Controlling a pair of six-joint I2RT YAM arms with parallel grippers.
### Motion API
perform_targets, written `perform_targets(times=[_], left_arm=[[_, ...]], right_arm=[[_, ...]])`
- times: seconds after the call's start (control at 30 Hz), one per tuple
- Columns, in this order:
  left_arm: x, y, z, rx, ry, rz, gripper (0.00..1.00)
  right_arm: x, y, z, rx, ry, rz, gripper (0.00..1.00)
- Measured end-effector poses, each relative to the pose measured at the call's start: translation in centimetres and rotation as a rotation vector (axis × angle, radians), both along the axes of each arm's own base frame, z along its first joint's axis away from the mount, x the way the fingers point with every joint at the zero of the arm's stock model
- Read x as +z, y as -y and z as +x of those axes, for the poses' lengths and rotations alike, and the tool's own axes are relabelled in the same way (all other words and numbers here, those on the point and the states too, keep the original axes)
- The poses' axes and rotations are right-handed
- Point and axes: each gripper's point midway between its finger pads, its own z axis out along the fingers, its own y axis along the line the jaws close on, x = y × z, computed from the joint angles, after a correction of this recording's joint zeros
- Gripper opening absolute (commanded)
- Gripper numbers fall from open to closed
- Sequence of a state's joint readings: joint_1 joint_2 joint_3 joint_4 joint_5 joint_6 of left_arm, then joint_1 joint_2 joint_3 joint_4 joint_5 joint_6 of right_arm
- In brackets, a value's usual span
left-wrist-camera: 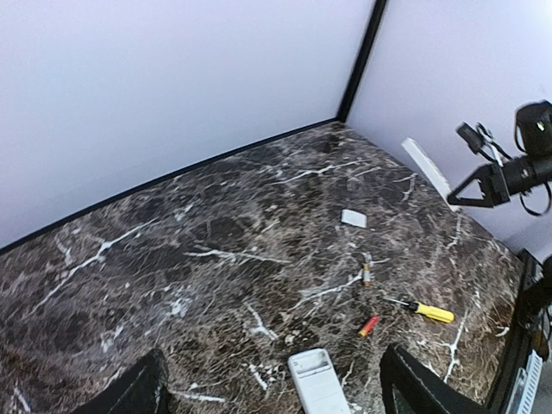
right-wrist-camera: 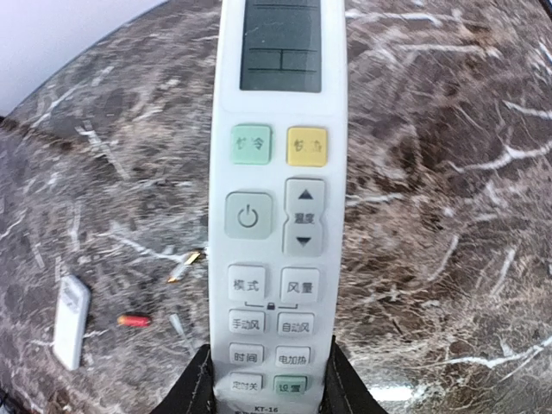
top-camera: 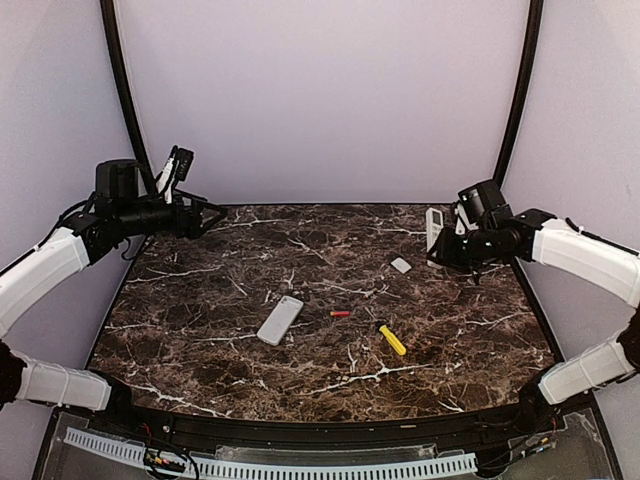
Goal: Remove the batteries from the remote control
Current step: Pick up the remote control from the center of the board, then pass from the right arm to the left
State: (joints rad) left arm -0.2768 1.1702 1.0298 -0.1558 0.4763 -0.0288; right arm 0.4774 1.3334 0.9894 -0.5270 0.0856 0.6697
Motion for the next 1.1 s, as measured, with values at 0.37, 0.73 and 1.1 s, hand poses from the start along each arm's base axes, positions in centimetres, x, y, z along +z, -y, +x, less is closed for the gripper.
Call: perform_targets(times=[0.37, 0.73, 1.1], left_arm=[[1.0, 8.7, -7.7, -0.451, 0.135, -0.027, 0.82], [-0.9, 13.3, -12.0, -0.598, 0.316, 0.186, 0.80], [-5.1, 15.4, -14.3, -0.660, 0.449, 0.432, 0.83]], right_arm=[[8.9, -9.9, -6.7, 0.591, 0.028, 0.374, 0.15], [11.1, -17.7, -15.4, 1.012, -0.172, 0.518, 0.14], [9.4, -19.5, -19.9, 1.150, -0.384, 0.572, 0.14]])
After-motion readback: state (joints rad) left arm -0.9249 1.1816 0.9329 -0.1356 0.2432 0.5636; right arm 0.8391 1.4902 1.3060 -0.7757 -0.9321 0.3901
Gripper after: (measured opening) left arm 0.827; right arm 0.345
